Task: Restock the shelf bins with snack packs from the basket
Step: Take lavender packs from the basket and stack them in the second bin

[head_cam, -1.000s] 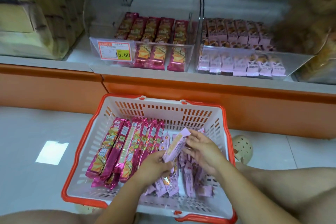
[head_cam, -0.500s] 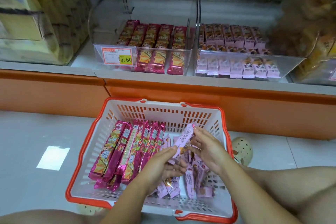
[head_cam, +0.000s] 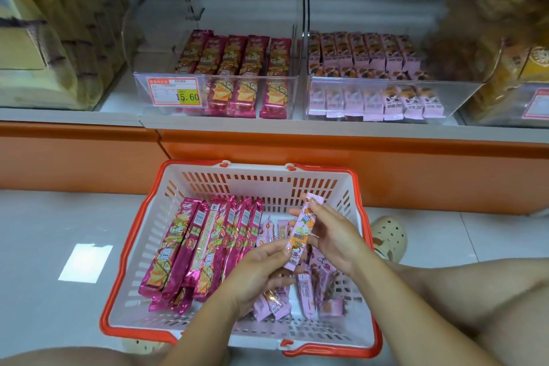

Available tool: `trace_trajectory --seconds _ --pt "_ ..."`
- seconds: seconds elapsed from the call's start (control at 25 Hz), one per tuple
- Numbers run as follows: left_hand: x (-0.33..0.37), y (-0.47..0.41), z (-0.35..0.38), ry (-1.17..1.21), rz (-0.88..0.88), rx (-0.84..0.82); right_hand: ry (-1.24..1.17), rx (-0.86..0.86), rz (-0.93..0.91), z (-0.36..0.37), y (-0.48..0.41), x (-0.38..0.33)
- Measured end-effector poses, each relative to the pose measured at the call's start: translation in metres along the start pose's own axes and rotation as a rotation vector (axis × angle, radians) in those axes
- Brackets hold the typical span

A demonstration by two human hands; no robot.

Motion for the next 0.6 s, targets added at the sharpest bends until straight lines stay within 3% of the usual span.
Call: trace_trajectory --seconds 0.12,0.24,0.32,0.44,0.52,0.6 --pt "0.013 0.006 0.003 -0.039 0.046 0.044 0.270 -0.010 -0.064 0.007 0.015 -0.010" --pt "0.079 0.021 0.011 -0.207 0.209 0.071 0.563 0.017 -0.363 0.033 0.051 -0.084" --pt "0.150 0.038 0.016 -0.304 0.437 0.140 0.580 0.021 -0.585 0.060 0.085 -0.163" --pt "0.263 0.072 0.024 -0.523 0.839 0.391 0.587 0.139 -0.891 0.072 0.110 -0.284" --pt "0.314 0.069 0.032 -0.738 0.968 0.506 0.624 0.245 -0.915 0.072 0.093 -0.336" --pt "0.342 0.043 0.038 -0.946 0.946 0.564 0.660 0.313 -0.776 0.066 0.056 -0.350"
Point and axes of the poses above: each hand's wrist, its own y-axis away from the middle knuckle, its own z-axis out of the palm, x = y × z, the point moved 7 cm from there along -y, towards the middle knuckle
